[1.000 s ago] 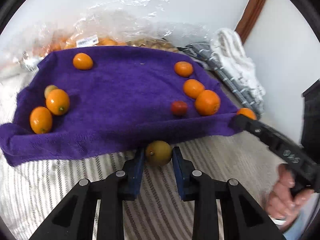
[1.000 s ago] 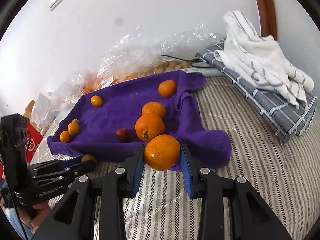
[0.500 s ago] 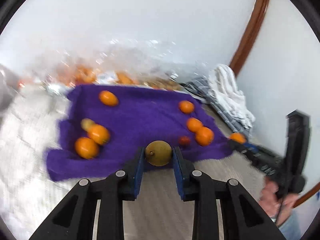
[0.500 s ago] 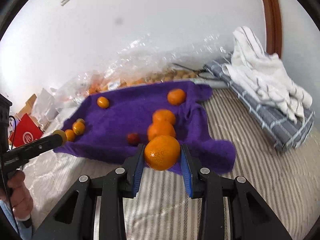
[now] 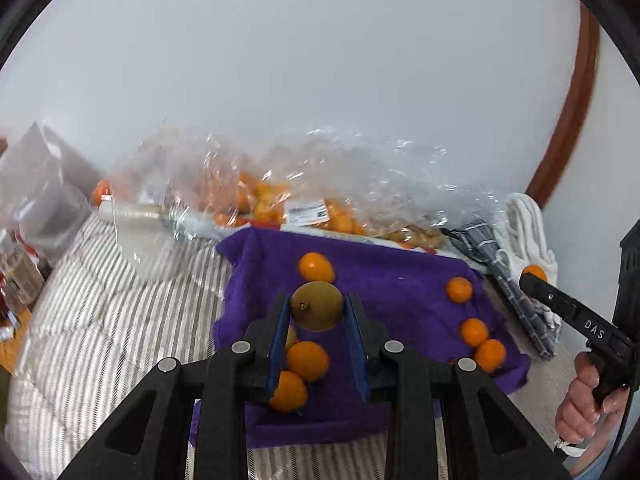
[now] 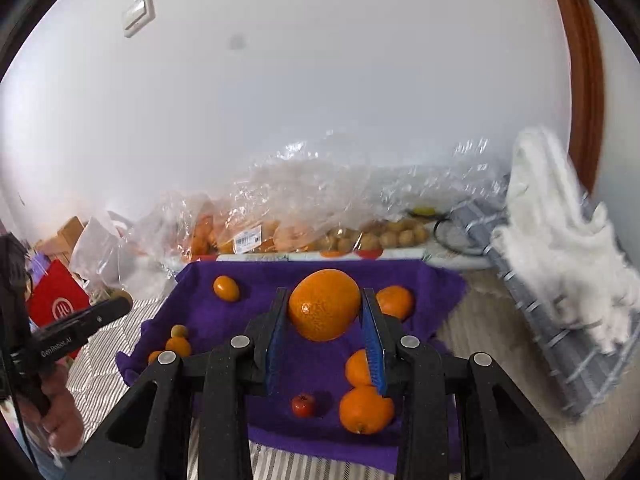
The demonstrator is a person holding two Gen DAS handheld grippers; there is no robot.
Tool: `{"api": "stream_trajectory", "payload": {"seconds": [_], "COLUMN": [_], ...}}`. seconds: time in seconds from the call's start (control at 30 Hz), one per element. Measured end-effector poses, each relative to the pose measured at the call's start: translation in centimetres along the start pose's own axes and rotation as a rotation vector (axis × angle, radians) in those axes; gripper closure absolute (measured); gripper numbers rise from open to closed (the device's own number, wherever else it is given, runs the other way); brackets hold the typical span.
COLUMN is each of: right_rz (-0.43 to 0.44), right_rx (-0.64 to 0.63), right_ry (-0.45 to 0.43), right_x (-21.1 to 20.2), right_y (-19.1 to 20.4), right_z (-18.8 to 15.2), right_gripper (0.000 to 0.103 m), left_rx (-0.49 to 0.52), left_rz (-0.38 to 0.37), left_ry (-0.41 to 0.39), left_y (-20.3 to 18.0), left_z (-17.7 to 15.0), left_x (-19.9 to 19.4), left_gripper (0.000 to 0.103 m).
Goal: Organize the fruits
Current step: 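Lift and carry the orange and the yellow-green fruit over the purple towel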
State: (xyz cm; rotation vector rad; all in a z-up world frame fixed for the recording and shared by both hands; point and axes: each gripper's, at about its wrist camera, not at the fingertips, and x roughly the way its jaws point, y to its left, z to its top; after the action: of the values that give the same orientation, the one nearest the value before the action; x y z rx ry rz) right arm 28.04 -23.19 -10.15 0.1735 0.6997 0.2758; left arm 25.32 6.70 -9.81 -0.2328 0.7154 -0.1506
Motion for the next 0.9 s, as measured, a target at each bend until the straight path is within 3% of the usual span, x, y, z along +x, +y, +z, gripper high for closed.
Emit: {"api": "stream_trajectory", "payload": {"seconds": [0.17,0.53,0.9], "right_rz": [-0.020,-0.079,-0.011], "right_rx": [0.032,0.107,-0.047], "right_ry": [0.057,0.026,0.092], "right_x": [3.1,2.9,4.1], "right_y": [-2.4,-5.2,-0.4], "right_z": [-2.1,-1.7,-2.9], "right_gripper": [0.068,0.068,0.068], "left_rx": [-0.032,-0.029,0.020], "left_rz": [0.018,0.010,0.023], "left_ry": [0.016,0.028,0.014], "left_y": [1.7,2.0,0.8], "left_z": [-0.7,-1.2,-1.7], "left_x": [1.1,2.0,1.9], "left_gripper": [0.076,0.076,0.076]}}
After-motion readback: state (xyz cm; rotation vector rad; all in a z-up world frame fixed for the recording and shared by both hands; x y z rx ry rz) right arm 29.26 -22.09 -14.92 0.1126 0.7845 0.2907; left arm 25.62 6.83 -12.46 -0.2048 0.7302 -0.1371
